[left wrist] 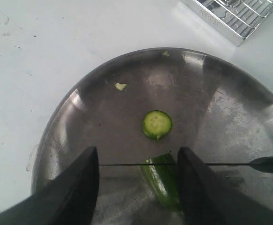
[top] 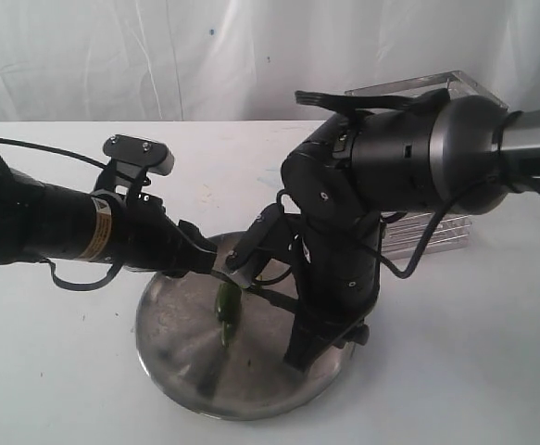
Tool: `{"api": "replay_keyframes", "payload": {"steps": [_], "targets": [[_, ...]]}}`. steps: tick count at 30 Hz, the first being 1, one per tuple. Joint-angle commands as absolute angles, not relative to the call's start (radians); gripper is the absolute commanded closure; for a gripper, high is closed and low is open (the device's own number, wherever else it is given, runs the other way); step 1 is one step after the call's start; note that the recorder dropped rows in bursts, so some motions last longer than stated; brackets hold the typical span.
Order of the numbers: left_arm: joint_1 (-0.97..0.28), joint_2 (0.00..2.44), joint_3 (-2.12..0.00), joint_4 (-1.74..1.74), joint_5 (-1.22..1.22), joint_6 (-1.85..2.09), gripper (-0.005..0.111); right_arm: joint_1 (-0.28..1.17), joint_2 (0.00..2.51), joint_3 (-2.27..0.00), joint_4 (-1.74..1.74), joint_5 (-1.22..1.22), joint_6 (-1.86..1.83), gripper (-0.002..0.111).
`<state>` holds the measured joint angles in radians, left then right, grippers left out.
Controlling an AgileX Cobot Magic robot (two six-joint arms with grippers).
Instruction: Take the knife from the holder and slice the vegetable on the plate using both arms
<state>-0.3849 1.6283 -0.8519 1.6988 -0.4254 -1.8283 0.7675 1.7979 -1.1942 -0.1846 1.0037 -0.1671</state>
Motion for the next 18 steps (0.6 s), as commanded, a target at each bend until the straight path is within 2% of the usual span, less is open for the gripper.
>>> {"api": "replay_keyframes", "payload": {"steps": [1,18], "targets": [[-0.38,1.616,-0.85,1.719,-0.416,-1.843,0.052,0.769,1.79,-1.197,-0.21,0.99,-0.179,0.108],[-0.38,1.616,-0.85,1.726,-0.425,-1.854,0.052,0.769,1.827,-1.197,-0.22,0.97,-0.179,0.108]]}}
